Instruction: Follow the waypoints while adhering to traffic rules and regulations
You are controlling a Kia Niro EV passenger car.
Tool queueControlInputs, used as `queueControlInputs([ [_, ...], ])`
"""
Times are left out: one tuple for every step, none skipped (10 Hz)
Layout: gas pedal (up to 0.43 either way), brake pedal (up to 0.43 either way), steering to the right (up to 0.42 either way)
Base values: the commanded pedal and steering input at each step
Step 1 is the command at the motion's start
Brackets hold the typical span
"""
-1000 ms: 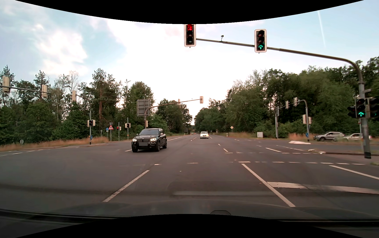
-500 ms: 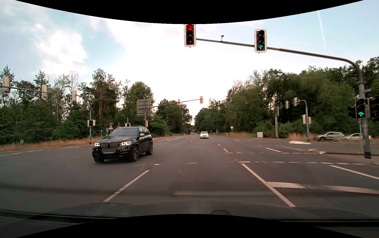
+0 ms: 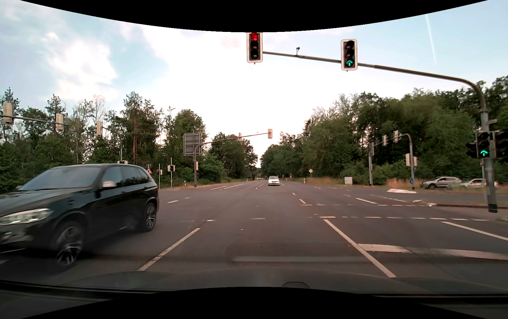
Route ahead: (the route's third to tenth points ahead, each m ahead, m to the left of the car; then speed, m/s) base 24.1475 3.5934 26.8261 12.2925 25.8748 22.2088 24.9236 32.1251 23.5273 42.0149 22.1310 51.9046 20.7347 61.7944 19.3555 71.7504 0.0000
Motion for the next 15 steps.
queueControlInputs([
  [0.000,0.262,-0.022],
  [0.000,0.262,-0.021],
  [0.000,0.262,-0.021],
  [0.000,0.262,-0.021],
  [0.000,0.262,-0.021],
  [0.000,0.262,-0.021],
  [0.000,0.262,-0.021],
  [0.000,0.262,-0.021],
  [0.000,0.262,-0.021],
  [0.000,0.262,-0.021],
  [0.000,0.262,-0.021],
  [0.000,0.262,-0.021],
  [0.000,0.262,-0.021],
  [0.000,0.262,-0.021],
  [0.000,0.262,-0.021],
])
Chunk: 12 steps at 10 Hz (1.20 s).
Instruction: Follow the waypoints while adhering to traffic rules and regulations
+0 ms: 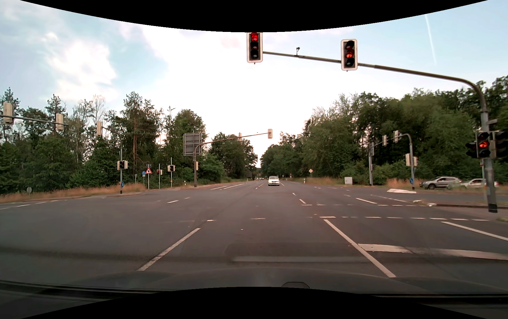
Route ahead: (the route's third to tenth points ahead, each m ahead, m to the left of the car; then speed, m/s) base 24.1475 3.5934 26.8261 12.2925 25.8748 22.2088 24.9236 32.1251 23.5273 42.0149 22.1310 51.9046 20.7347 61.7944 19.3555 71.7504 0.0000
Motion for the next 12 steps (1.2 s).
queueControlInputs([
  [0.000,0.262,-0.021],
  [0.000,0.262,-0.021],
  [0.000,0.262,-0.020],
  [0.000,0.262,-0.021],
  [0.000,0.268,-0.020],
  [0.000,0.262,-0.020],
  [0.000,0.262,-0.020],
  [0.000,0.262,-0.019],
  [0.000,0.262,-0.019],
  [0.000,0.262,-0.019],
  [0.000,0.262,-0.019],
  [0.000,0.262,-0.019],
])
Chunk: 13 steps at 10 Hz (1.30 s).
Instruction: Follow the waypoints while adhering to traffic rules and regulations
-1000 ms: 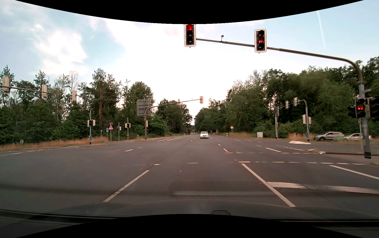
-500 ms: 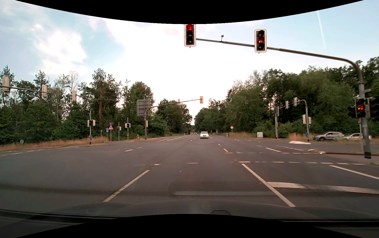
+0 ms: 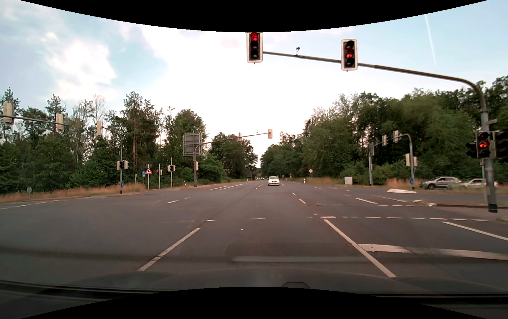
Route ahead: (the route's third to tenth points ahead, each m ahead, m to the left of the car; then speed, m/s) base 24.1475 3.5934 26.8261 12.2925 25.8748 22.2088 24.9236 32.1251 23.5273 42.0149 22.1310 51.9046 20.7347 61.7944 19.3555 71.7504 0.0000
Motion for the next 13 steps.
queueControlInputs([
  [0.000,0.256,-0.019],
  [0.000,0.262,-0.019],
  [0.000,0.262,-0.018],
  [0.000,0.262,-0.018],
  [0.000,0.256,-0.025],
  [0.000,0.256,-0.027],
  [0.000,0.256,-0.027],
  [0.000,0.256,-0.027],
  [0.000,0.256,-0.026],
  [0.000,0.250,-0.026],
  [0.000,0.250,-0.026],
  [0.000,0.250,-0.025],
  [0.000,0.256,-0.025],
])
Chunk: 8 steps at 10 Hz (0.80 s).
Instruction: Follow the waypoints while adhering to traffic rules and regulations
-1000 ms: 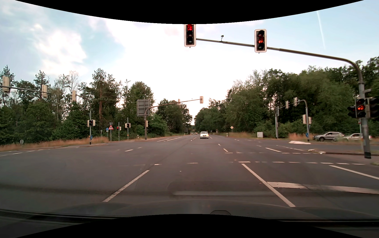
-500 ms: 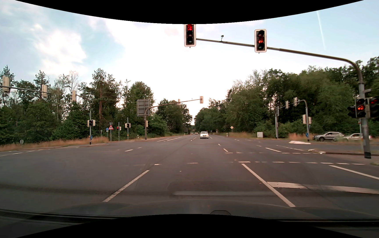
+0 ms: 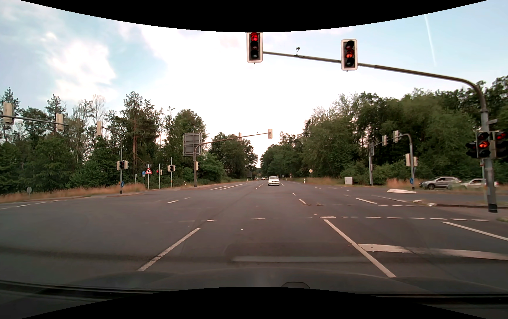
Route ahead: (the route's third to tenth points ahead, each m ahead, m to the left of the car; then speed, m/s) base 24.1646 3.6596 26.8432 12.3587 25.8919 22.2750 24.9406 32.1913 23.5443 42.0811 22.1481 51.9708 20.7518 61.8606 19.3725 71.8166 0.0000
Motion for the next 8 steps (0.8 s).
queueControlInputs([
  [0.000,0.250,-0.025],
  [0.000,0.250,-0.025],
  [0.000,0.250,-0.025],
  [0.000,0.250,-0.025],
  [0.000,0.250,-0.025],
  [0.000,0.250,-0.025],
  [0.000,0.256,-0.025],
  [0.000,0.256,-0.025],
])
